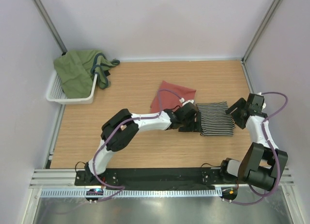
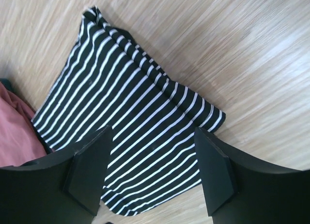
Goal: Fold and stack the tank tops
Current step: Neatly place the folded tank top to the corner
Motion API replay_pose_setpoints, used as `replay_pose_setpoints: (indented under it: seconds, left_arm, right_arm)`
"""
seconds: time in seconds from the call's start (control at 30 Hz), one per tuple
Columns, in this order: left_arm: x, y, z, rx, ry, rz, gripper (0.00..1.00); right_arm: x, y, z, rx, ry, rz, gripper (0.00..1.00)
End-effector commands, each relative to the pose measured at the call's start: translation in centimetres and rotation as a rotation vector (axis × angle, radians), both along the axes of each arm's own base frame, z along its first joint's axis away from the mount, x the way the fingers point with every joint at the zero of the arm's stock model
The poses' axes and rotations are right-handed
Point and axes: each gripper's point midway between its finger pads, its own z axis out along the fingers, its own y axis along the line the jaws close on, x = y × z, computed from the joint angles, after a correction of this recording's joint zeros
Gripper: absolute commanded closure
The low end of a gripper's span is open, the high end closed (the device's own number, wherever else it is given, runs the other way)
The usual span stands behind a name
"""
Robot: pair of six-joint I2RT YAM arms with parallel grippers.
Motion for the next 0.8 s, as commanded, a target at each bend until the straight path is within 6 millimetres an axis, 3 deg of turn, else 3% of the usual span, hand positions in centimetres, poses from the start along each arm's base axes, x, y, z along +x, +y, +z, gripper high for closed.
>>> replay_pose_setpoints:
  seconds: [0.0, 0.33, 0.57, 0.7, 0.77]
  left_arm:
    - [3.3, -1.5, 2.3, -0.049, -0.088, 0.099, 0.27]
    - [3.5, -3.4, -0.6, -0.049, -0.019, 0.115, 0.34]
    - [4.2, -3.6, -0.9, -0.046, -0.025, 0.149, 0.34]
    - [4.5, -4.0, -1.5, -0.027, -0.021, 0.152, 0.34]
    - [4.7, -4.0, -1.6, -0.018, -0.023, 0.157, 0.35]
  right_arm:
    - [2.3, 0.3, 1.1, -0.005, -0.182, 0.037, 0.26]
    - [2.2, -3.3, -1.6, -0.117, -0.127, -0.095, 0.35]
    - [1.7, -5.0, 0.1, -0.215, -0.136, -0.14, 0.27]
    - [2.5, -4.2, -1.8, -0.152, -0.105, -0.104, 0.26]
    - [2.8, -3.6, -4.0, -0.1, -0.052, -0.082, 0.27]
